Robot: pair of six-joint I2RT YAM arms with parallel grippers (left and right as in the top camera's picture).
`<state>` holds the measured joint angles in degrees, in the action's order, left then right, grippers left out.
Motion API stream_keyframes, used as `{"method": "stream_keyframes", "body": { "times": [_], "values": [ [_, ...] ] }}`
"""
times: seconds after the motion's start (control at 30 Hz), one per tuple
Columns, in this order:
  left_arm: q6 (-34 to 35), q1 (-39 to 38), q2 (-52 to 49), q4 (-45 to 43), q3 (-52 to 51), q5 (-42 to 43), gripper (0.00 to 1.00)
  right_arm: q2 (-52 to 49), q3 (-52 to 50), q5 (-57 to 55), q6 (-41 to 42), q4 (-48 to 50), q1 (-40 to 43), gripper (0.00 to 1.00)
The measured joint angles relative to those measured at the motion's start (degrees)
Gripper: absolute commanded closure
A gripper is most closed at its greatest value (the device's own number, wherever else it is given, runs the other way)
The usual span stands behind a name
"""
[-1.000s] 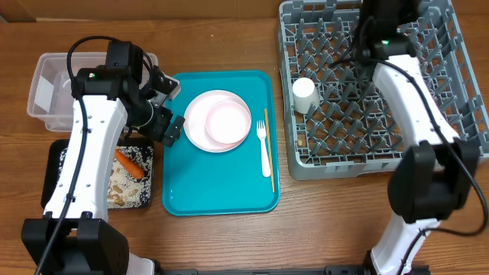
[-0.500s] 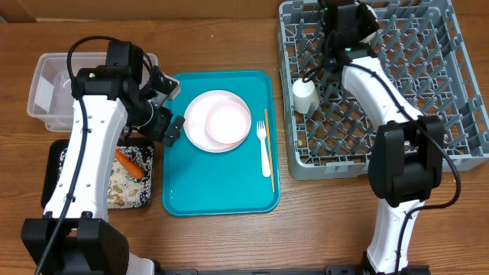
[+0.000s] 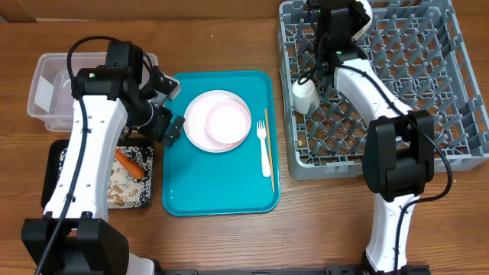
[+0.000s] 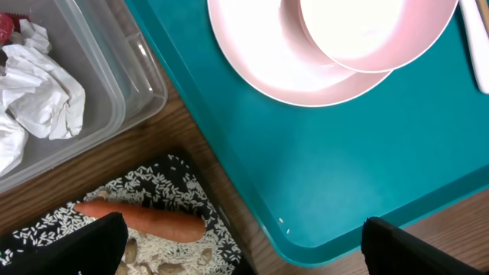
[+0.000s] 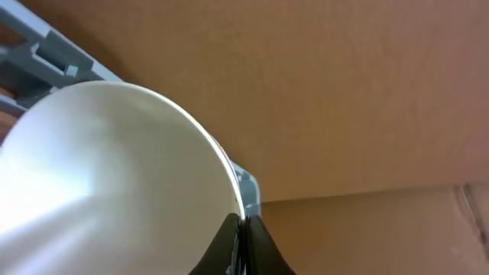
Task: Sort waste into correct bins and load items into the dishwasher
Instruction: 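Lower the bowl upright into the rack's back rows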
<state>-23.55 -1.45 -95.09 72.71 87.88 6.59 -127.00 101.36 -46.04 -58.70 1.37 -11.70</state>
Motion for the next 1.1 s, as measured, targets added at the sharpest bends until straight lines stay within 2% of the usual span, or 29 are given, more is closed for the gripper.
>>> {"method": "stream_keyframes", "body": {
  "times": [0.43, 0.8, 1.1],
  "values": [
    [0.0, 0.0, 0.0, 0.0, 0.0, -0.02, 0.0, -0.02, 0.0, 0.59, -4.33, -0.13, 2.73, 0.96],
    [0.0, 0.0, 0.0, -0.02, 0.0, 0.0, 0.0, -0.02, 1.25, -0.92, 1.9, -6.27, 2.67, 0.96],
    [0.0, 0.0, 0.0, -0.02, 0.0, 0.0, 0.0, 0.02, 1.03, -1.99, 4.92, -6.62, 1.81, 0.96]
  ]
}}
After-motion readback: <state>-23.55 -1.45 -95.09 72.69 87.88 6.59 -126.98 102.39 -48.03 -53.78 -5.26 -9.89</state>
